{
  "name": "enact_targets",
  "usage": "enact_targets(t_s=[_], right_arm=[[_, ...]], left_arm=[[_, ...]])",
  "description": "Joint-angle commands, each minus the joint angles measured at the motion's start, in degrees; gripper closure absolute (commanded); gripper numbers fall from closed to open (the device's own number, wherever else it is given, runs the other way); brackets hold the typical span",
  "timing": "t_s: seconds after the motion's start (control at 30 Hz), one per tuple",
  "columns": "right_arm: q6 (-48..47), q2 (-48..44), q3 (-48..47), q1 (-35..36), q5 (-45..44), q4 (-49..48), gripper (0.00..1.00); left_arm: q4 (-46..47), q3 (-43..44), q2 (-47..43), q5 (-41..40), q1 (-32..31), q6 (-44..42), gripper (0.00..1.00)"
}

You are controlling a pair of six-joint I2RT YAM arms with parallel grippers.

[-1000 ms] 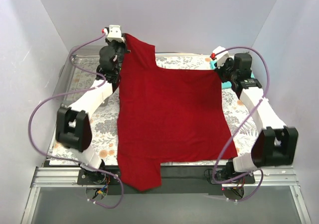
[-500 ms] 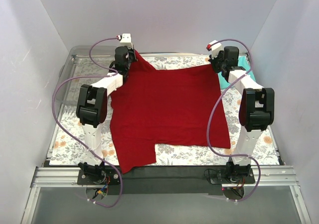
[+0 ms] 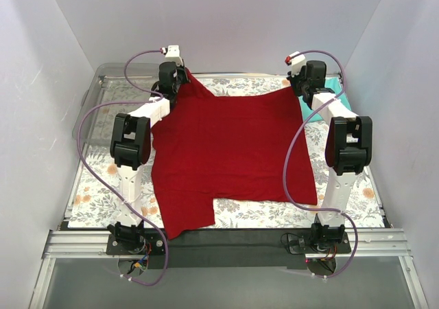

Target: Fold and stack the t-shirts

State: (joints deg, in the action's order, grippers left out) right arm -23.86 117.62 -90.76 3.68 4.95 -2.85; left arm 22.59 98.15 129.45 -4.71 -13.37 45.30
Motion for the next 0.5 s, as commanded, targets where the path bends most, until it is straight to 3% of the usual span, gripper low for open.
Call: enact_targets(t_s=[0.0, 0.1, 0.23, 0.33, 0.47], right_arm=[[0.8, -3.4, -1.5, -0.7, -0.2, -0.8, 0.78], [1.6, -8.6, 1.8, -1.6, 2.3, 0.2, 0.68], [2.6, -15.8, 7.4, -3.0, 8.3, 2.9, 0.62], [0.9, -21.4, 11.6, -5.2, 18.3, 12.6, 0.52], [-5.3, -27.1, 17.0, -7.2, 27.8, 27.3, 0.45]], left_arm=[[-4.2, 4.5, -2.8, 6.5, 0.4, 2.5, 0.76], [-6.8, 4.3, -7.1, 10.0, 0.4, 3.8, 0.57], [-7.6, -4.2, -18.6, 13.6, 0.4, 5.0, 0.49], [-10.6, -14.7, -30.6, 14.5, 0.4, 6.1, 0.46], [-16.2, -32.3, -49.5, 14.0, 1.6, 15.2, 0.42]])
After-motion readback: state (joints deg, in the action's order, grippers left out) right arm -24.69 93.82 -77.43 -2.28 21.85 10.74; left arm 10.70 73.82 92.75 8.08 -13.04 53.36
